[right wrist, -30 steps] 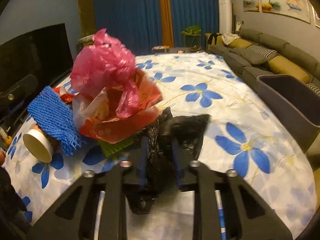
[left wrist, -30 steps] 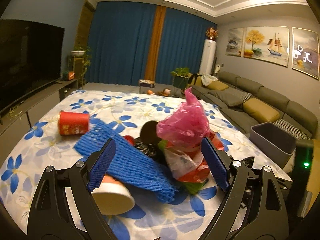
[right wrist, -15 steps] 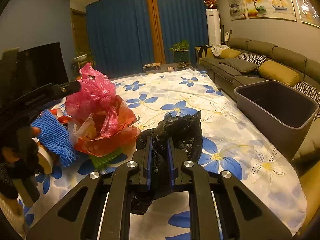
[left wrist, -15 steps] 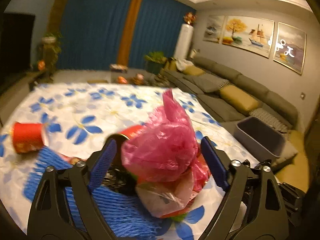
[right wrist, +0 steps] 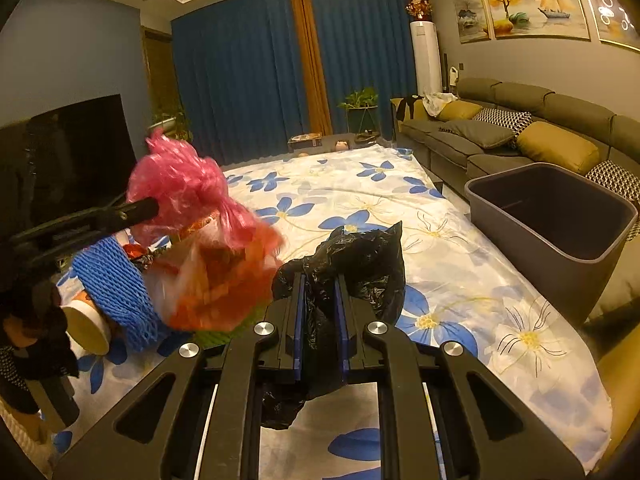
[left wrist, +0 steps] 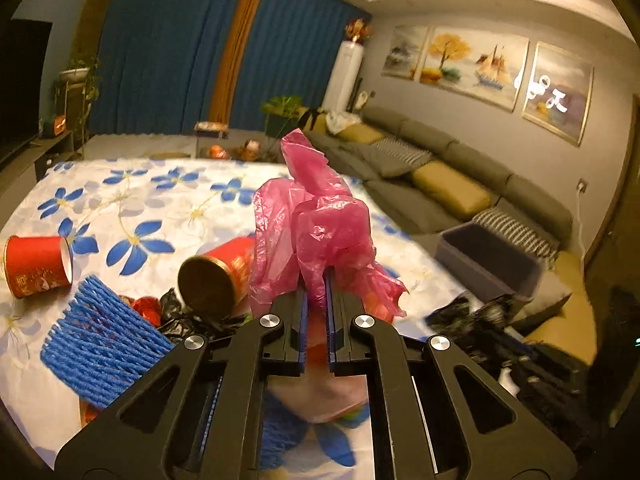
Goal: Collect trash
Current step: 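Carry the black bag and pink bag to the grey bin and release both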
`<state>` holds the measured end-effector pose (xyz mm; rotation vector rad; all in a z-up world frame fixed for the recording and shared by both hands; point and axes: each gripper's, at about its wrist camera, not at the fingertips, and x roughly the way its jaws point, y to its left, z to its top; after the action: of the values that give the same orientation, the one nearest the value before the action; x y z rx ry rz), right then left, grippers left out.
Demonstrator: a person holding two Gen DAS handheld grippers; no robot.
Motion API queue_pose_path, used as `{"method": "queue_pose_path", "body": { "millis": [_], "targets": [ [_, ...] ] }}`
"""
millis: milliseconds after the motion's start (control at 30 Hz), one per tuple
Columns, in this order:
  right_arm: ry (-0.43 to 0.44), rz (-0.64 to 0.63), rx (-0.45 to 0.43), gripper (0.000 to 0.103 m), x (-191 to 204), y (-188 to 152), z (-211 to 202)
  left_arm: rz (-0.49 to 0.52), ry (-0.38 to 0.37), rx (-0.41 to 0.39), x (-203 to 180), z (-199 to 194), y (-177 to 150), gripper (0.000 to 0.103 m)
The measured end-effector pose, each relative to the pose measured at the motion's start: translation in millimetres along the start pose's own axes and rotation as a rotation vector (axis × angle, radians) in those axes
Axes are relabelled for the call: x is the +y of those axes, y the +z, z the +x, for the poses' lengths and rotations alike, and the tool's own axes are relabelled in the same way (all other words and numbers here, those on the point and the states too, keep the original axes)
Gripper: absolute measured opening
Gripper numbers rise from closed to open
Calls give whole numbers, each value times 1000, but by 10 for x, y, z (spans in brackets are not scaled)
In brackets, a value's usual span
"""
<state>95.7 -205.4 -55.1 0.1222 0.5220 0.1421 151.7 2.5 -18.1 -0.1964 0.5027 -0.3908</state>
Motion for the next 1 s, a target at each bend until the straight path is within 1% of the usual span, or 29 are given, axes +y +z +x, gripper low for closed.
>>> {"method": "queue_pose_path", "body": {
  "millis": [133, 200, 367, 667, 833, 1000],
  "targets": [
    [0, 3, -21, 15, -17, 42, -81, -3, -19, -69, -101, -253, 114, 6],
    [1, 3, -35, 15, -27, 73, -122, 4, -14, -94, -156, -350, 159, 6],
    [0, -3, -72, 15, -72, 174, -232, 25, -2, -127, -301, -467, 219, 6],
    [-16, -10, -124, 15, -265, 286, -385, 48, -15, -130, -550, -432, 216, 6],
    [-31, -10, -147, 15, -395, 357, -438, 72, -21, -126, -711, -330, 213, 6],
    [-60, 3, -168, 15, -592, 438, -479, 95, -50, -113, -924, -188, 218, 6]
  ]
}}
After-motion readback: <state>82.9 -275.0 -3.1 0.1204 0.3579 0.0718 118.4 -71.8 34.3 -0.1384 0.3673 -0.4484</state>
